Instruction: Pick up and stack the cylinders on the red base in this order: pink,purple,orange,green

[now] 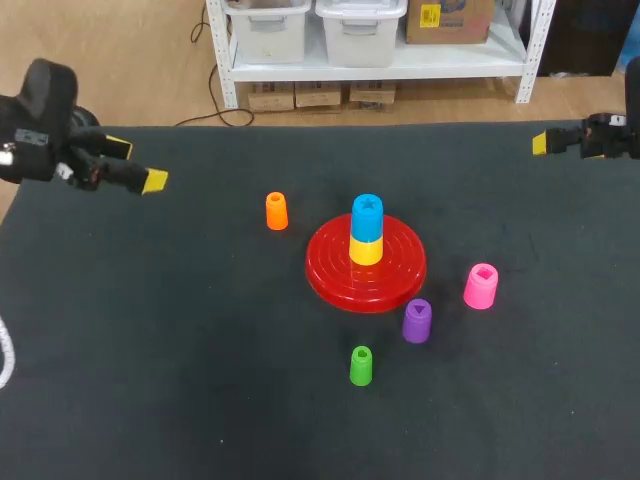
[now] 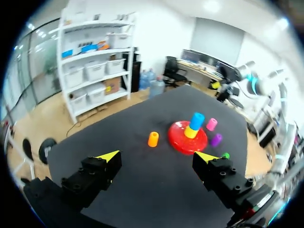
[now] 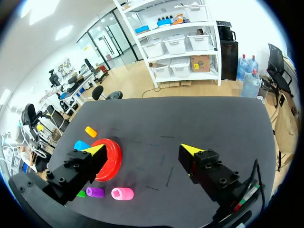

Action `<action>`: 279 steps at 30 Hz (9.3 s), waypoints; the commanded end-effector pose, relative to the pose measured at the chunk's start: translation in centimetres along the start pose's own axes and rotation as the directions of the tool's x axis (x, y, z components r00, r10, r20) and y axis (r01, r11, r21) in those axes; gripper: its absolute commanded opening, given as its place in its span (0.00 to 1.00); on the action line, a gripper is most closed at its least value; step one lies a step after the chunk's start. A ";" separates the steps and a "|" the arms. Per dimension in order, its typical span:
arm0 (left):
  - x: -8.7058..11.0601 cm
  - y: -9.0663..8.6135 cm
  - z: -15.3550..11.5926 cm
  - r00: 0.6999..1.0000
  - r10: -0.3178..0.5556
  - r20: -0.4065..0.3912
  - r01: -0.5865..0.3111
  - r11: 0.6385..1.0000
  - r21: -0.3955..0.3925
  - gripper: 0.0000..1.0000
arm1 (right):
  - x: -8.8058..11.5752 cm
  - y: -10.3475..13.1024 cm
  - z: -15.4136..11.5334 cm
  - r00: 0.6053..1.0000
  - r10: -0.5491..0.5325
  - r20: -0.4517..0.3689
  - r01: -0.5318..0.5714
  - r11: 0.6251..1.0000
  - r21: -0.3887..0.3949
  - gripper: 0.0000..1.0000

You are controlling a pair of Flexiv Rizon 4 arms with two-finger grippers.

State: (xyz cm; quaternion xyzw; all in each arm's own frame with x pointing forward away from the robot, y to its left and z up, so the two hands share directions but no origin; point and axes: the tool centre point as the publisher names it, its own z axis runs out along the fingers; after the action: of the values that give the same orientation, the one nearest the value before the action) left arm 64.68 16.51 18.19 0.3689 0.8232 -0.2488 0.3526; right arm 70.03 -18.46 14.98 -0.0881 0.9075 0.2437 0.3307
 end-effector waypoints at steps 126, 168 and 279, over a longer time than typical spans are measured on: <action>5.0 -2.4 1.7 0.856 0.516 0.036 -0.488 0.783 0.385 1.00 | 15.6 5.6 6.5 0.634 -0.365 -0.682 0.535 0.843 0.046 1.00; 5.0 -2.4 1.7 0.856 0.516 0.036 -0.488 0.783 0.385 1.00 | 15.6 5.2 7.5 0.628 -0.342 -0.699 0.505 0.863 0.030 0.00; 5.0 -2.4 1.7 0.856 0.516 0.036 -0.488 0.783 0.385 1.00 | 3.6 20.5 11.9 0.402 -0.666 -0.628 0.703 0.664 -0.254 0.00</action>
State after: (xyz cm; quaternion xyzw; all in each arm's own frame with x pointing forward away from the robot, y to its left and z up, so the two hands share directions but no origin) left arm 61.18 15.99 13.81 0.6443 0.6438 -0.2883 0.2954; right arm 67.26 5.34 12.90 -0.5254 0.8494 0.0127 0.0487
